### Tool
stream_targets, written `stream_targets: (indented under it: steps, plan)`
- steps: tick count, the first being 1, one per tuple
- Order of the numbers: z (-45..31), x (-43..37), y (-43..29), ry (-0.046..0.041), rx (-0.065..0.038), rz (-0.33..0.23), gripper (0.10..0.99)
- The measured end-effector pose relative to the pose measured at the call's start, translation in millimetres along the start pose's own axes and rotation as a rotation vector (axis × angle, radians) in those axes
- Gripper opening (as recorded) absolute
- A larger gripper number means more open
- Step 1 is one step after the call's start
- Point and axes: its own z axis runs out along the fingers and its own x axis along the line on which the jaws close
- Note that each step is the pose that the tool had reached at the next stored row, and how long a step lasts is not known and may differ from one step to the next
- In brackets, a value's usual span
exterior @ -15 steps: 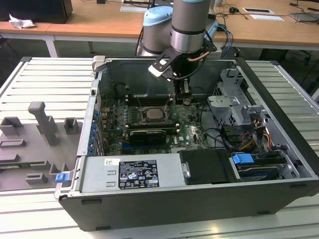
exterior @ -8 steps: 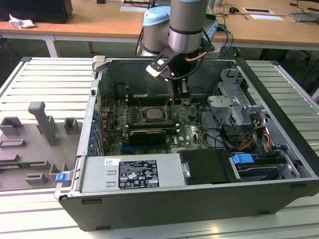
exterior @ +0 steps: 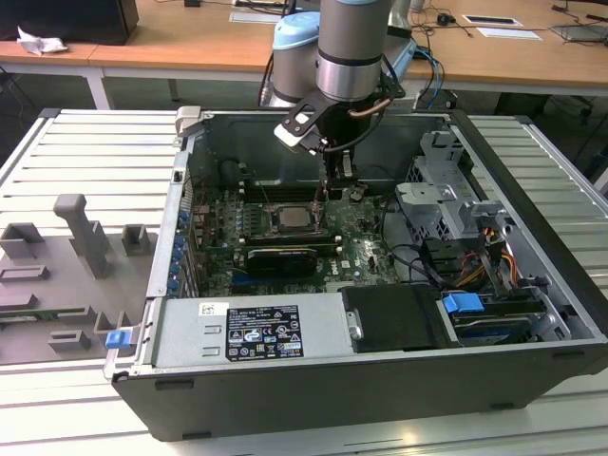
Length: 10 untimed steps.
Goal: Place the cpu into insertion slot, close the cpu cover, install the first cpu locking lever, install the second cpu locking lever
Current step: 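Close the cpu cover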
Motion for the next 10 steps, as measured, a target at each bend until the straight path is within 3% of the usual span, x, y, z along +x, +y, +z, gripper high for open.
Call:
stream_targets:
  steps: [10]
  plan:
    - [-0.2, 0.2, -4.7, 0.0000, 0.000, 0.000, 0.106]
